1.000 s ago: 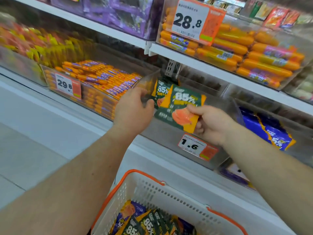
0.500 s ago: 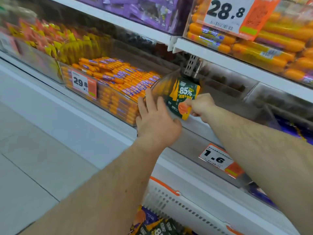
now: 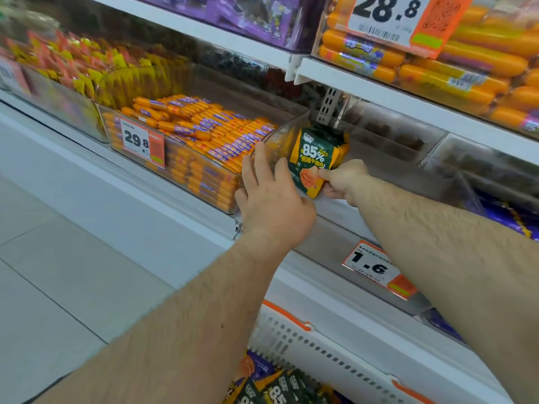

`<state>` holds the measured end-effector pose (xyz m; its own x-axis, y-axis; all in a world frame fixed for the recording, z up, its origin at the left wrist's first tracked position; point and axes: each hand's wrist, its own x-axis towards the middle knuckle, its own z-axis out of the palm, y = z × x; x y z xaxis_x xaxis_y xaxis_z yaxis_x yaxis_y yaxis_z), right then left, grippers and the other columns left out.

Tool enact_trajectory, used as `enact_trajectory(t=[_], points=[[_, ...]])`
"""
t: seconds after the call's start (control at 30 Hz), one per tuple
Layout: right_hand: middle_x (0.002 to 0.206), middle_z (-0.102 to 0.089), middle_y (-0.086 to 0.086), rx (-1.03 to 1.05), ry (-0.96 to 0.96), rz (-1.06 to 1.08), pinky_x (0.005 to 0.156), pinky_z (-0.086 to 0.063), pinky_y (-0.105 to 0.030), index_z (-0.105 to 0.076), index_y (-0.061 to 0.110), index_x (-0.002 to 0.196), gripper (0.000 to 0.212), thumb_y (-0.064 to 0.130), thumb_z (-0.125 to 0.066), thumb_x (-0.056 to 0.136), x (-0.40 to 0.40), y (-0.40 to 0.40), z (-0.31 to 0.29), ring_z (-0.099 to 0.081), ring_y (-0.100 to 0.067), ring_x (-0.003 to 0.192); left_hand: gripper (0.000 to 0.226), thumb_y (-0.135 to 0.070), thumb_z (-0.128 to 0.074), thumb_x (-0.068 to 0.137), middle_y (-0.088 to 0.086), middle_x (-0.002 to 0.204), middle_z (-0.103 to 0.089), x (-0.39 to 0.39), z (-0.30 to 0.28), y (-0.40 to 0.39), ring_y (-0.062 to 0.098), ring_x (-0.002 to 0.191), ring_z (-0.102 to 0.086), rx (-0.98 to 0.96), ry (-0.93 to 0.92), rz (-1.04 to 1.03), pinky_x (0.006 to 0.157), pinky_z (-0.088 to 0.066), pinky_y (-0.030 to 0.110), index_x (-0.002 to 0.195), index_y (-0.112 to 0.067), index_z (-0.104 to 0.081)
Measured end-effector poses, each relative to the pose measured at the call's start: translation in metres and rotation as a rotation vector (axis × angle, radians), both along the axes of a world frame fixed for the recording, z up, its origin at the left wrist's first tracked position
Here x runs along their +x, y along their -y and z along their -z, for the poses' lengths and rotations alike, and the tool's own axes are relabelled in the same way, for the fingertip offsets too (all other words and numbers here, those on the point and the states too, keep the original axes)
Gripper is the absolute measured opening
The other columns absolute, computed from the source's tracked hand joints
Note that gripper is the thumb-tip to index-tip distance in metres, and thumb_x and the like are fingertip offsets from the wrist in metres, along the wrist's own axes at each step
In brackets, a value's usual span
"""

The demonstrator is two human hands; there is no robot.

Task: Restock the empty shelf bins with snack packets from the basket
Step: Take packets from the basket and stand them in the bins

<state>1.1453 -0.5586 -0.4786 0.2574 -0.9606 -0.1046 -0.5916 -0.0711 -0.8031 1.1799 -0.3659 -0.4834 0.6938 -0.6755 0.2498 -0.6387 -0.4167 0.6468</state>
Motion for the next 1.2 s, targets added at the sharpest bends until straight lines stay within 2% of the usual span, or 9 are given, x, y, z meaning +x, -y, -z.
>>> enact_trajectory(t=[0.2, 0.33, 0.43, 0.57, 0.67, 0.83, 0.97, 1.07, 1.2], points=[[0.072, -0.067, -0.011, 0.013, 0.011, 0.043, 0.076, -0.061, -0.045, -0.063, 0.001, 0.098, 0.037, 0.030, -0.080, 0.081, -0.026, -0.004, -0.007, -0.067, -0.023, 0.058, 0.061, -0.034, -0.063, 0.079, 0.004, 0.151, -0.019, -0.006, -0.002, -0.006, 0.026, 0.137, -0.018, -0.132, 0.110, 0.039, 0.105, -0.026, 0.044, 0.134, -0.020, -0.041], [0.065, -0.059, -0.009, 0.022, 0.045, 0.045, 0.079, -0.059, -0.044, -0.064, 0.000, 0.095, 0.031, 0.026, -0.078, 0.084, -0.040, -0.011, -0.011, -0.058, -0.022, 0.057, 0.058, -0.036, -0.058, 0.072, 0.008, 0.127, -0.045, -0.010, -0.005, -0.010, 0.030, 0.114, -0.047, -0.221, 0.158, 0.126, 0.091, -0.043, 0.045, 0.125, -0.012, -0.053], [0.067, -0.058, -0.010, 0.015, 0.021, 0.022, 0.075, -0.059, -0.039, -0.059, 0.008, 0.088, 0.029, 0.030, -0.077, 0.084, -0.048, -0.017, -0.011, -0.056, -0.022, 0.059, 0.041, -0.030, -0.058, 0.080, 0.003, 0.112, -0.053, -0.011, -0.007, -0.014, 0.024, 0.102, -0.052, -0.227, 0.104, 0.184, 0.084, -0.046, 0.042, 0.118, -0.015, -0.055], [0.068, -0.058, -0.013, 0.006, 0.081, 0.017, 0.067, -0.052, -0.031, -0.058, 0.008, 0.084, 0.026, 0.027, -0.076, 0.084, -0.054, -0.033, -0.017, -0.056, -0.023, 0.059, 0.012, -0.030, -0.059, 0.085, -0.008, 0.089, -0.061, -0.011, -0.008, -0.021, 0.017, 0.086, -0.056, -0.062, 0.029, 0.251, 0.072, -0.045, 0.031, 0.096, -0.028, -0.055], [0.065, -0.069, -0.010, -0.214, 0.073, 0.007, 0.072, -0.061, -0.038, -0.070, 0.005, 0.072, 0.025, 0.027, -0.072, 0.085, -0.063, -0.062, -0.025, -0.067, -0.024, 0.061, 0.005, -0.033, -0.061, 0.084, -0.011, 0.084, -0.063, -0.012, -0.004, -0.022, 0.016, 0.087, -0.061, 0.174, -0.018, 0.434, 0.071, -0.048, 0.028, 0.082, -0.031, -0.057], [0.049, -0.055, 0.018, -0.542, 0.071, -0.179, 0.059, -0.043, -0.020, -0.061, 0.027, 0.055, 0.030, 0.021, -0.065, 0.084, -0.091, -0.131, -0.021, -0.053, -0.001, 0.055, 0.039, -0.040, -0.057, 0.093, -0.002, 0.126, -0.059, -0.022, 0.015, -0.023, 0.020, 0.114, -0.056, 0.744, 0.009, 0.742, 0.098, -0.047, 0.036, 0.125, -0.020, -0.060], [0.056, -0.056, 0.012, -0.752, 0.243, -0.160, 0.058, -0.042, -0.019, -0.070, 0.016, 0.064, 0.016, 0.016, -0.065, 0.080, -0.116, -0.165, 0.021, -0.053, -0.007, 0.059, 0.044, -0.048, -0.053, 0.094, 0.003, 0.138, -0.054, -0.037, 0.036, -0.021, 0.021, 0.114, -0.055, 1.000, 0.066, 0.829, 0.103, -0.044, 0.040, 0.122, -0.014, -0.060], [0.061, -0.062, 0.006, -0.626, 0.230, -0.153, 0.058, -0.045, -0.023, -0.070, 0.011, 0.066, 0.015, 0.013, -0.064, 0.080, -0.143, -0.177, 0.078, -0.056, -0.012, 0.061, 0.049, -0.048, -0.053, 0.094, 0.001, 0.134, -0.055, -0.049, 0.047, -0.022, 0.023, 0.118, -0.054, 1.055, 0.105, 0.856, 0.103, -0.044, 0.042, 0.131, -0.016, -0.057], [0.059, -0.059, 0.002, -0.201, -0.190, -0.157, 0.059, -0.048, -0.033, -0.058, 0.021, 0.058, 0.031, 0.019, -0.060, 0.089, -0.176, -0.171, 0.170, -0.055, -0.018, 0.060, 0.047, -0.046, -0.052, 0.095, 0.002, 0.135, -0.054, -0.056, 0.058, -0.022, 0.024, 0.120, -0.054, 1.089, 0.110, 0.909, 0.103, -0.044, 0.044, 0.131, -0.017, -0.058]])
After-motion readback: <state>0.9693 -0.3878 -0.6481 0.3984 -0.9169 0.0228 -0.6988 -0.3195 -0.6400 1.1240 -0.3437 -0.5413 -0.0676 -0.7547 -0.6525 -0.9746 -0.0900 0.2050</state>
